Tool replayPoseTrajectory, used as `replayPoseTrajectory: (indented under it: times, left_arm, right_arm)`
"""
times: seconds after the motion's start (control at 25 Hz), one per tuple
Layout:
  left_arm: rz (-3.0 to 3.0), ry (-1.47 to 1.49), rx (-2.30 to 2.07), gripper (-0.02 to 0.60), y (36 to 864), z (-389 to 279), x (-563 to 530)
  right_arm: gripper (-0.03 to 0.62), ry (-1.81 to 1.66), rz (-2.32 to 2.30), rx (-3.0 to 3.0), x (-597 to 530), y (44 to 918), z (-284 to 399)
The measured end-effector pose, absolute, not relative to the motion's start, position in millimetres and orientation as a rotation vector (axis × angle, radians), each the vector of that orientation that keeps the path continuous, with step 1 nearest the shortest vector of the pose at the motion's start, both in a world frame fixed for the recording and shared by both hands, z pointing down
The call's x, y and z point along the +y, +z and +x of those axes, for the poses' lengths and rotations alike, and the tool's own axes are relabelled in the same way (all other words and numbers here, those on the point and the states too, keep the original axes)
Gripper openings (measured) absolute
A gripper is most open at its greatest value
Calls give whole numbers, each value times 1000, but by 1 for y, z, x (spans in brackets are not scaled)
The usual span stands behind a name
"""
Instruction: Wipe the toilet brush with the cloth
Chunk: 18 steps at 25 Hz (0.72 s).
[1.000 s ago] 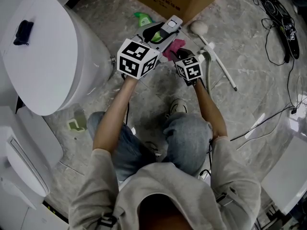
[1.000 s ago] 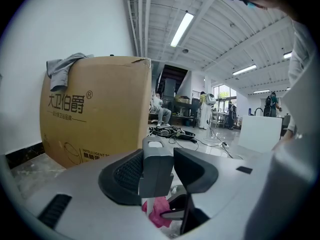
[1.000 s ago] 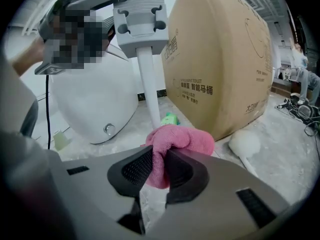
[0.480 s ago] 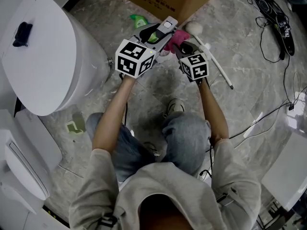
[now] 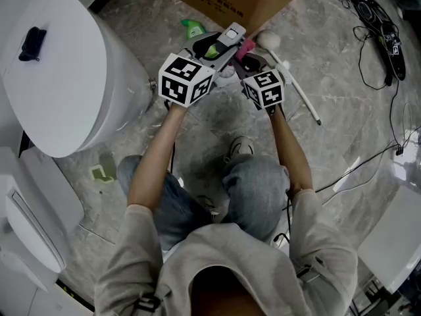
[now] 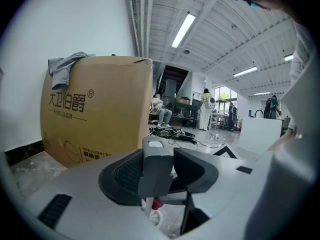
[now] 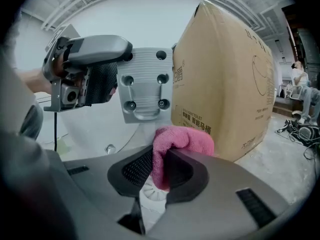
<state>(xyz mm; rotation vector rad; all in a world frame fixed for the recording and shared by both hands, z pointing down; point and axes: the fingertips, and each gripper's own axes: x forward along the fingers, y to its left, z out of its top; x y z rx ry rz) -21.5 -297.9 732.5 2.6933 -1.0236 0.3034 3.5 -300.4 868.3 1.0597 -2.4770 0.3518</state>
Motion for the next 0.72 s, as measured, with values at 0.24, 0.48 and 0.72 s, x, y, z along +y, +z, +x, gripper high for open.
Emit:
replayPoseTrajectory:
  times: [0.24,0.48,0.72]
  left_arm:
    - [2694,294,-1024,207,731,-20,-297]
    - [2695,292,-1019,208,732,-21,-298]
    - [2693,295,-1015,207,732,-21,-299]
  right_arm:
    - [86,394,1018,-2427,-292,898,4]
    - [86,488,971,-2352,-280,944,3]
    - [86,531,948,-2325,-274,960,3]
